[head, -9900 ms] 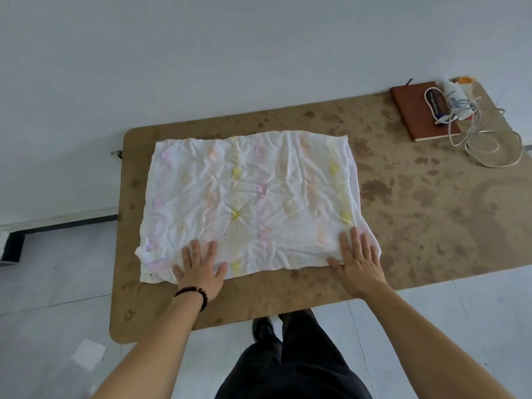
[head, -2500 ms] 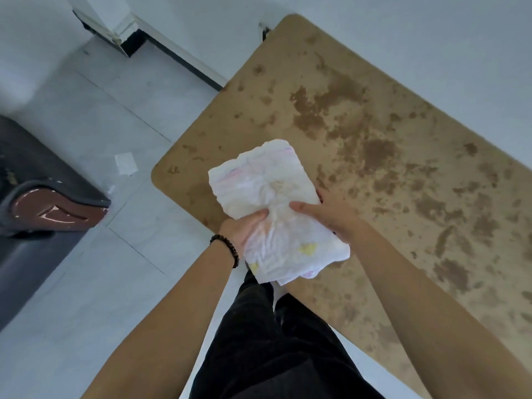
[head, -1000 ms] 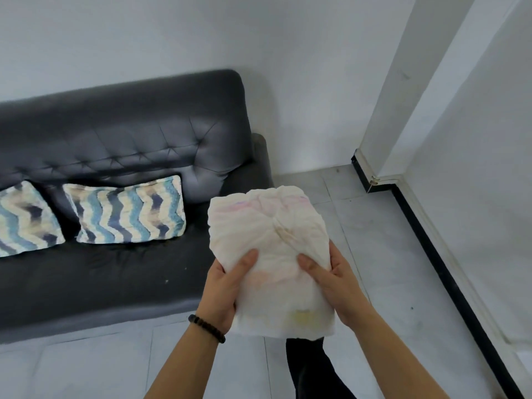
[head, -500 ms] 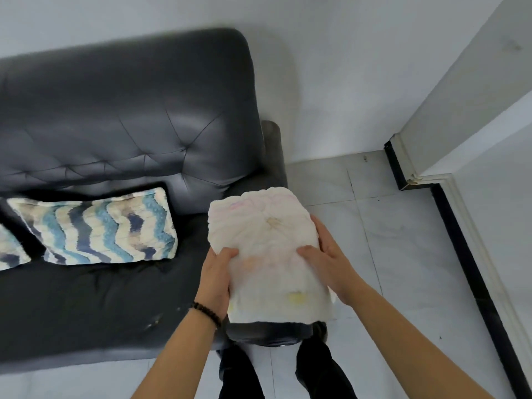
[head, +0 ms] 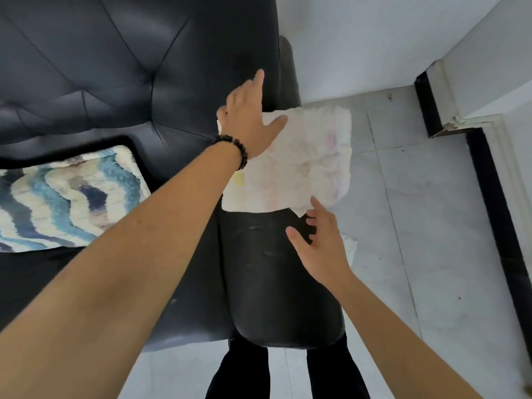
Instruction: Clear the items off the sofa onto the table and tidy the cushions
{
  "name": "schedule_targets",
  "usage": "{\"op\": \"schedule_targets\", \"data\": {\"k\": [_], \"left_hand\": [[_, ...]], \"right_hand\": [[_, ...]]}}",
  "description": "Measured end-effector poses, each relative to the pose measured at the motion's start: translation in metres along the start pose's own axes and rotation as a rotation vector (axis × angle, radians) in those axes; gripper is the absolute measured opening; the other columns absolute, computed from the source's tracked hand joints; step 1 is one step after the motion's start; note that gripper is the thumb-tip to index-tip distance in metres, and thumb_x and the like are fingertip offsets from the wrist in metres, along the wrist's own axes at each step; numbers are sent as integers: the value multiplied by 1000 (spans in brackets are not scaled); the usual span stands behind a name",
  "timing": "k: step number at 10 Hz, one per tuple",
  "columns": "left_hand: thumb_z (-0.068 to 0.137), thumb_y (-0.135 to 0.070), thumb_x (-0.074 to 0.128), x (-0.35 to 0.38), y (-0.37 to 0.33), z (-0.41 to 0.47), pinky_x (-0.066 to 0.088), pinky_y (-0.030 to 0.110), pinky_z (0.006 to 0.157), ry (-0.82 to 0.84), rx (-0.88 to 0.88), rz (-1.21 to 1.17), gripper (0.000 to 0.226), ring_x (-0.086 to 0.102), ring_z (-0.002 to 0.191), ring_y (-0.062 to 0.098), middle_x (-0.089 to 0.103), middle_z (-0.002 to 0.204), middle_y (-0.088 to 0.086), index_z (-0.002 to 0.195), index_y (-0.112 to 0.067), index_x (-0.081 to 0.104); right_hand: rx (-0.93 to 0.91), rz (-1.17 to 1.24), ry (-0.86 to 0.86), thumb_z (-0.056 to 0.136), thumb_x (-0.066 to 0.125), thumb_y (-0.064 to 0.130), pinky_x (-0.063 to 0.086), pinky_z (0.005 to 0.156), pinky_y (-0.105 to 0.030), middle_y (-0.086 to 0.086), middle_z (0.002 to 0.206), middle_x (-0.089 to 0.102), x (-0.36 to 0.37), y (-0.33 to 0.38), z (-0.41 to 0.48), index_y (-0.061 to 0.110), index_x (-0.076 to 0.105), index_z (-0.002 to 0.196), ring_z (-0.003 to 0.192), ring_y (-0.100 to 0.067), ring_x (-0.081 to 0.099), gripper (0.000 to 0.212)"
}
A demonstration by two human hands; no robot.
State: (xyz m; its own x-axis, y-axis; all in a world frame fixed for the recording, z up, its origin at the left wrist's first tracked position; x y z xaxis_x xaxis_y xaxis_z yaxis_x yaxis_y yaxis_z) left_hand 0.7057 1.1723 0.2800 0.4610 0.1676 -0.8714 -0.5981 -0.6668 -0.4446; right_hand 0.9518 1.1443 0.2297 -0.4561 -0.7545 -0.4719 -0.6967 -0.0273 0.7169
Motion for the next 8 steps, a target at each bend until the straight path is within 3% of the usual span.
{"op": "schedule_targets", "data": {"k": [1,2,3,4,5,6,7,8], "left_hand": [[97,-49,41,33,37,-29,12,54,115,-87,-138,-28,75,6,148,30,2,163,11,155,-25,1],[98,-56,32,77,70,-73,5,54,117,60,-186,-15,68,-9,149,28,-16,162,7,153,-38,-5],[97,-62,24,118,84,-100,7,55,119,243,-231,-123,64,-16,148,23,-24,160,-3,148,-49,-12],[98,-61,23,138,84,-99,6,50,120,197,-246,-192,63,-19,148,22,-27,159,-5,147,-49,-15],[98,-59,23,141,89,-91,6,46,120,196,-240,-223,63,-19,148,22,-26,159,-5,148,-48,-13],[99,-58,23,129,93,-89,9,47,119,296,-243,-139,61,-13,149,24,-20,161,-3,150,-46,-9],[102,-50,19,96,83,-85,10,55,118,360,-246,58,56,-8,149,29,-11,163,2,153,-40,0],[103,-46,17,52,67,-104,7,55,119,238,-204,172,55,-8,149,28,-6,163,4,155,-29,11]], "right_hand": [[-158,-337,-250,97,45,57,30,117,-48,-5,161,18,-4,-3,33,33,22,155,145,-28,25,67],[-260,-573,-293,97,24,67,14,119,-54,-15,166,3,-9,-8,77,32,18,158,151,-41,9,71],[-218,-562,-50,95,26,70,16,121,-57,-11,166,-11,-6,-21,111,39,-1,157,152,-41,1,75],[-153,-438,98,94,35,69,29,116,-53,-2,165,-18,-9,-28,124,48,-13,152,149,-40,17,79],[-124,-503,161,90,33,76,35,111,-53,5,164,-21,-17,-28,127,56,-17,147,144,-42,29,79],[-101,-666,222,89,28,79,34,109,-55,2,166,-17,-25,-16,124,52,-15,149,142,-41,30,79],[-75,-830,193,92,26,74,24,115,-57,-6,167,-5,-37,12,117,43,-3,155,146,-40,21,76],[-201,-662,57,102,33,55,21,120,-53,-7,166,9,-61,57,85,33,21,156,151,-33,14,60]]}}
Point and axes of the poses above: each hand's wrist, its own z-axis towards the middle knuckle, its own x-axis out of the palm, y = z × x, the point moved 1 cm from there along z, towards the middle knuckle
